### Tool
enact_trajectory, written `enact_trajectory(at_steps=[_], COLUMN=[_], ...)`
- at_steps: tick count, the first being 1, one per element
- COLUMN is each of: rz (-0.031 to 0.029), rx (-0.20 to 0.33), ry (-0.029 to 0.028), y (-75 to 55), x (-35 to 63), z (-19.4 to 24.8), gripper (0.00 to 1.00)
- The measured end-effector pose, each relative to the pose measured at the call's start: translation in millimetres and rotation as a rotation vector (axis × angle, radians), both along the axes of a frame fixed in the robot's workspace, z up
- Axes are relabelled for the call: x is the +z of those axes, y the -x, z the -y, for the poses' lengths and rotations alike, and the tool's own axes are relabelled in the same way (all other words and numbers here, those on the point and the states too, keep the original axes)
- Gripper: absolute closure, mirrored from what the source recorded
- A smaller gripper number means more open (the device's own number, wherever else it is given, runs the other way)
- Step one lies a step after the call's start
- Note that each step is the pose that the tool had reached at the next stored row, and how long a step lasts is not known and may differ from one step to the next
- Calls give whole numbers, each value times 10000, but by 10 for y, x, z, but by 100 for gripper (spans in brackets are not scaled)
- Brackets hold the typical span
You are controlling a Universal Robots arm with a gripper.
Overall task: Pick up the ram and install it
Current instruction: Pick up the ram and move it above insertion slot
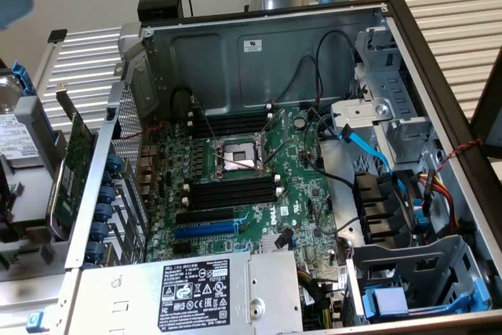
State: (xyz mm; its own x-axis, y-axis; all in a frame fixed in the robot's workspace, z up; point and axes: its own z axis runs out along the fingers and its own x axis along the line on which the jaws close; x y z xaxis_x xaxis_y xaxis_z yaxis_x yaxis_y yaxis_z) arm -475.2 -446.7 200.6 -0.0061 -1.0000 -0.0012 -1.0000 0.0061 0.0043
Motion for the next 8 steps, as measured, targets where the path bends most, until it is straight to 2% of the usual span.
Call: enact_trajectory(at_steps=[3, 5, 6, 7, 8], rz=[-17, -19, -20, -20, -19], rx=[-25, -39, -43, -47, -50], ry=[-4, -9, -11, -13, -13], y=[9, 14, 16, 17, 18], x=[-11, -12, -12, -12, -13], z=[1, 0, 0, 0, 0], gripper=[55, 64, 64, 70, 70])
